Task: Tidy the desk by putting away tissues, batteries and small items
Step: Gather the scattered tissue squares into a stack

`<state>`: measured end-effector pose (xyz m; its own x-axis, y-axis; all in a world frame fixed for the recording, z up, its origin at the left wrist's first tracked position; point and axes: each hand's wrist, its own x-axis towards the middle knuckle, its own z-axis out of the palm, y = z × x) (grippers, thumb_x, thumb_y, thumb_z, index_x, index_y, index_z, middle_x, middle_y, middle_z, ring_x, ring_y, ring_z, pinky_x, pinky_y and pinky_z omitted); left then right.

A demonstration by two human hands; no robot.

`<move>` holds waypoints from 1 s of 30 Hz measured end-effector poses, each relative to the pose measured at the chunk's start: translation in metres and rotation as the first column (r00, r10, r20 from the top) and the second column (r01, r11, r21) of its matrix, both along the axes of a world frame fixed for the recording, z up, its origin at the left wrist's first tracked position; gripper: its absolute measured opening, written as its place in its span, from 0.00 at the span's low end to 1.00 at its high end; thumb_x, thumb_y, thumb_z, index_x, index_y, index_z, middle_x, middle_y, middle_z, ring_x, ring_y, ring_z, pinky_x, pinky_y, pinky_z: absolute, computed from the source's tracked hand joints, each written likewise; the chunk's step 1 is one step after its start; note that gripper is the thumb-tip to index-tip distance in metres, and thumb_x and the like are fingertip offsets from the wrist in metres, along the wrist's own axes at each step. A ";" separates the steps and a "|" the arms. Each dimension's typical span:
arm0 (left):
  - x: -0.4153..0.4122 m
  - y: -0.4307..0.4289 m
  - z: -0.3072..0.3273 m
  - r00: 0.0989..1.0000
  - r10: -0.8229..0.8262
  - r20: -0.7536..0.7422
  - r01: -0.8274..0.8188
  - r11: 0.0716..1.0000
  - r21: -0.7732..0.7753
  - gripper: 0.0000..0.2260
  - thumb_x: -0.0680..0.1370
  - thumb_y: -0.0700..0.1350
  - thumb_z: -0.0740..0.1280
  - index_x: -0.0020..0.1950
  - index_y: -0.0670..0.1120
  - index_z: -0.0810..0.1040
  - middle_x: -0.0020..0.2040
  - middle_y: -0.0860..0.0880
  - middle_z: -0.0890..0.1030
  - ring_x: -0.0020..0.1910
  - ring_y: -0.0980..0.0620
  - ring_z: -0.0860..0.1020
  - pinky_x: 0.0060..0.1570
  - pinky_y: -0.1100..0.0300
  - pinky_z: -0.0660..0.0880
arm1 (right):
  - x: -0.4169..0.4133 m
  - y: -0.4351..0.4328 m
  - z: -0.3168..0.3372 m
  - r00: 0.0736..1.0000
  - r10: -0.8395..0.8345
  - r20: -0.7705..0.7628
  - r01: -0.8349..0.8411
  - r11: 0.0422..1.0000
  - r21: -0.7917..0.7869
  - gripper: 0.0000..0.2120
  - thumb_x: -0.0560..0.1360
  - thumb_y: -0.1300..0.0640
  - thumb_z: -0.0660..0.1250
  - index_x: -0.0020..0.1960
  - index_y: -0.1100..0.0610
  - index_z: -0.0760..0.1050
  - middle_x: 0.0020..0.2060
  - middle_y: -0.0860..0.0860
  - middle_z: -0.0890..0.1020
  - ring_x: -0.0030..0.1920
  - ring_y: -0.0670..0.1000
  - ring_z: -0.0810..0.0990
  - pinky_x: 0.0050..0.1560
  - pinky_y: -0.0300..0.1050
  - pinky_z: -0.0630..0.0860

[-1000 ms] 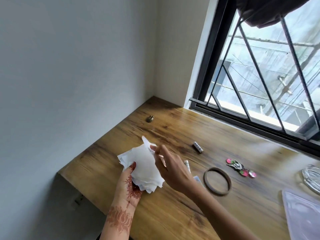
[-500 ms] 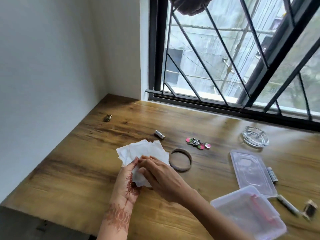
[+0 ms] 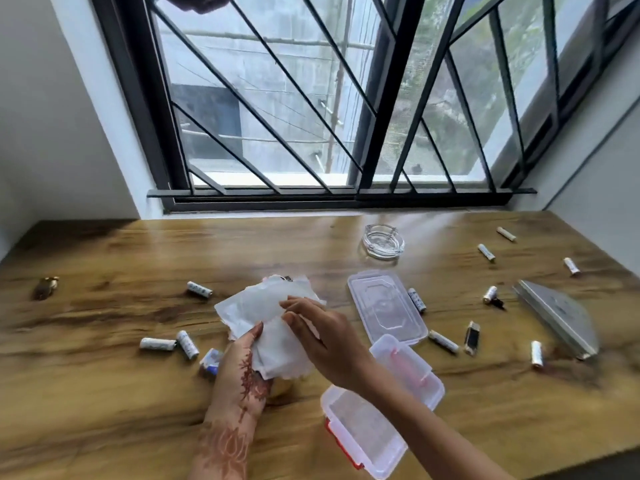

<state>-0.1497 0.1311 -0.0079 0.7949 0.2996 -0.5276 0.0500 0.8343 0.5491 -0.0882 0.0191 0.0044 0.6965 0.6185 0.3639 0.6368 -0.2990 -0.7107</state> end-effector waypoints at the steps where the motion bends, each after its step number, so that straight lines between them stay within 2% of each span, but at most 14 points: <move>1: 0.008 -0.006 -0.001 0.999 0.021 0.027 -0.020 0.999 -0.027 0.05 0.77 0.40 0.61 0.48 0.42 0.76 0.30 0.47 0.84 0.28 0.51 0.82 0.28 0.57 0.79 | 0.006 -0.009 0.000 0.999 -0.046 -0.001 0.046 0.999 0.013 0.19 0.77 0.49 0.55 0.54 0.61 0.77 0.56 0.55 0.81 0.59 0.49 0.77 0.58 0.42 0.73; 4: 0.025 -0.024 0.007 0.996 -0.011 0.086 0.011 1.000 0.006 0.08 0.79 0.36 0.57 0.45 0.44 0.75 0.29 0.48 0.83 0.27 0.52 0.82 0.24 0.58 0.78 | 0.023 -0.036 -0.001 0.988 -0.152 -0.005 0.152 0.988 0.040 0.17 0.76 0.50 0.58 0.53 0.61 0.78 0.54 0.55 0.82 0.56 0.49 0.79 0.56 0.42 0.75; 8: 0.043 -0.046 0.008 0.990 -0.081 0.119 0.081 0.997 0.006 0.09 0.79 0.36 0.56 0.48 0.44 0.76 0.33 0.47 0.84 0.30 0.51 0.83 0.26 0.57 0.79 | 0.042 -0.072 0.001 0.974 -0.226 -0.018 0.226 0.973 0.044 0.15 0.76 0.52 0.60 0.52 0.61 0.78 0.53 0.54 0.83 0.54 0.47 0.79 0.54 0.37 0.74; 10: 0.056 -0.064 0.012 0.982 -0.129 0.141 0.128 0.992 0.016 0.16 0.79 0.36 0.55 0.42 0.45 0.81 0.36 0.46 0.85 0.32 0.51 0.83 0.30 0.55 0.80 | 0.051 -0.093 0.003 0.965 -0.260 -0.032 0.262 0.964 0.048 0.17 0.76 0.49 0.59 0.52 0.60 0.79 0.52 0.52 0.83 0.54 0.46 0.79 0.54 0.37 0.74; 12: 0.069 -0.085 0.016 0.972 -0.167 0.168 0.165 0.986 0.022 0.24 0.80 0.37 0.53 0.33 0.47 0.85 0.37 0.46 0.85 0.33 0.51 0.83 0.31 0.55 0.80 | 0.061 -0.117 0.005 0.952 -0.303 -0.051 0.306 0.951 0.051 0.17 0.75 0.48 0.58 0.53 0.59 0.79 0.52 0.51 0.83 0.54 0.45 0.79 0.53 0.37 0.75; 14: 0.078 -0.105 0.018 0.958 -0.210 0.193 0.210 0.977 0.025 0.27 0.80 0.37 0.52 0.30 0.48 0.85 0.35 0.47 0.85 0.33 0.51 0.83 0.29 0.55 0.80 | 0.070 -0.141 0.006 0.926 -0.363 -0.104 0.370 0.927 0.058 0.15 0.75 0.50 0.60 0.52 0.58 0.79 0.52 0.50 0.83 0.53 0.43 0.79 0.53 0.38 0.75; 16: 0.089 -0.125 0.017 0.954 -0.229 0.191 0.229 0.973 0.023 0.25 0.79 0.37 0.53 0.32 0.46 0.85 0.35 0.47 0.85 0.33 0.50 0.83 0.28 0.54 0.80 | 0.079 -0.171 0.006 0.885 -0.439 -0.154 0.452 0.890 0.061 0.12 0.76 0.51 0.61 0.52 0.55 0.79 0.51 0.50 0.84 0.52 0.45 0.80 0.52 0.42 0.76; 18: 0.098 -0.140 0.014 0.958 -0.225 0.179 0.228 0.974 0.002 0.19 0.79 0.37 0.54 0.39 0.43 0.84 0.37 0.46 0.85 0.35 0.49 0.84 0.31 0.53 0.81 | 0.087 -0.202 0.003 0.829 -0.519 -0.208 0.539 0.841 0.049 0.10 0.77 0.52 0.62 0.53 0.54 0.79 0.47 0.51 0.84 0.47 0.49 0.81 0.50 0.46 0.76; 20: 0.108 -0.157 0.009 0.957 -0.237 0.167 0.240 0.971 0.001 0.15 0.79 0.38 0.54 0.46 0.42 0.81 0.39 0.45 0.85 0.36 0.49 0.84 0.34 0.53 0.80 | 0.100 -0.240 -0.004 0.760 -0.602 -0.244 0.626 0.779 0.028 0.08 0.77 0.54 0.63 0.53 0.54 0.79 0.46 0.50 0.84 0.47 0.48 0.81 0.50 0.47 0.76; 23: 0.122 -0.183 0.000 0.962 -0.219 0.161 0.220 0.975 0.012 0.20 0.79 0.38 0.55 0.37 0.44 0.85 0.41 0.46 0.85 0.37 0.50 0.84 0.39 0.53 0.79 | 0.122 -0.298 -0.021 0.618 -0.749 -0.238 0.770 0.638 -0.007 0.06 0.76 0.55 0.65 0.51 0.54 0.77 0.47 0.53 0.82 0.51 0.52 0.80 0.53 0.50 0.76; 24: 0.126 -0.192 0.000 0.964 -0.212 0.160 0.212 0.977 0.017 0.20 0.79 0.38 0.55 0.37 0.45 0.86 0.44 0.47 0.85 0.39 0.51 0.84 0.41 0.52 0.79 | 0.130 -0.316 -0.026 0.551 -0.810 -0.202 0.822 0.568 -0.036 0.07 0.75 0.56 0.65 0.52 0.56 0.77 0.49 0.55 0.82 0.53 0.55 0.78 0.55 0.51 0.75; 26: 0.135 -0.208 -0.002 0.964 -0.209 0.164 0.209 0.978 0.019 0.18 0.79 0.38 0.56 0.43 0.43 0.85 0.46 0.47 0.84 0.41 0.50 0.84 0.44 0.52 0.79 | 0.141 -0.349 -0.035 0.437 -0.892 -0.116 0.891 0.447 -0.078 0.12 0.74 0.58 0.67 0.55 0.62 0.76 0.55 0.60 0.79 0.61 0.60 0.72 0.62 0.53 0.69; 28: 0.143 -0.226 -0.005 0.966 -0.195 0.171 0.198 0.980 -0.001 0.16 0.78 0.39 0.56 0.44 0.40 0.84 0.47 0.45 0.84 0.42 0.49 0.83 0.43 0.53 0.79 | 0.147 -0.378 -0.042 0.373 -0.924 -0.085 0.910 0.382 -0.160 0.20 0.73 0.55 0.68 0.61 0.65 0.72 0.60 0.62 0.75 0.66 0.61 0.66 0.67 0.57 0.64; 30: 0.150 -0.243 -0.008 0.965 -0.193 0.180 0.196 0.981 0.001 0.14 0.76 0.39 0.58 0.43 0.40 0.84 0.50 0.43 0.83 0.42 0.49 0.83 0.43 0.53 0.79 | 0.151 -0.400 -0.049 0.346 -0.934 -0.093 0.892 0.358 -0.277 0.29 0.73 0.50 0.67 0.67 0.66 0.65 0.67 0.61 0.69 0.71 0.60 0.59 0.71 0.56 0.58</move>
<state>-0.0001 -0.1119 -0.0161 0.9187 0.1221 -0.3757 0.1150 0.8271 0.5502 0.0632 -0.3806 -0.0447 0.8984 -0.4246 0.1122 -0.2538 -0.7105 -0.6563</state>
